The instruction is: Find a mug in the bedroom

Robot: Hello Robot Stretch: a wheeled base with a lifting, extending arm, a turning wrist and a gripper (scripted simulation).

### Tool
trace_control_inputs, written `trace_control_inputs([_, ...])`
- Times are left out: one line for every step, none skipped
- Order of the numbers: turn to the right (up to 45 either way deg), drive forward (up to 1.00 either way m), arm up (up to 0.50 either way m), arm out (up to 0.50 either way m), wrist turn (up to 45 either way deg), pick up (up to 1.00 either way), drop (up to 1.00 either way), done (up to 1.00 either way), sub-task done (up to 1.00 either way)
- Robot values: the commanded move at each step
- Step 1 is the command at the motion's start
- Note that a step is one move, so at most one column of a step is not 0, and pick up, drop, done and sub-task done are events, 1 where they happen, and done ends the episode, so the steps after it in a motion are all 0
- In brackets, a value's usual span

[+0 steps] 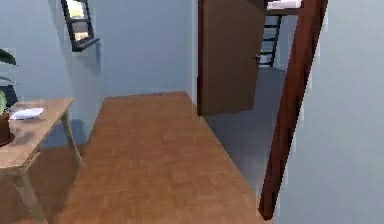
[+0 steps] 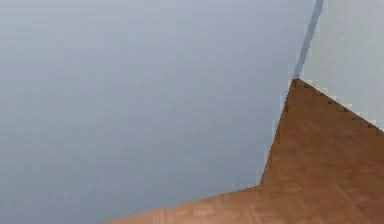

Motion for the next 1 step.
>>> trace_control_inputs([3.0,0.00,0.00,0.00,0.0,0.00,0.00,0.00,0.00])
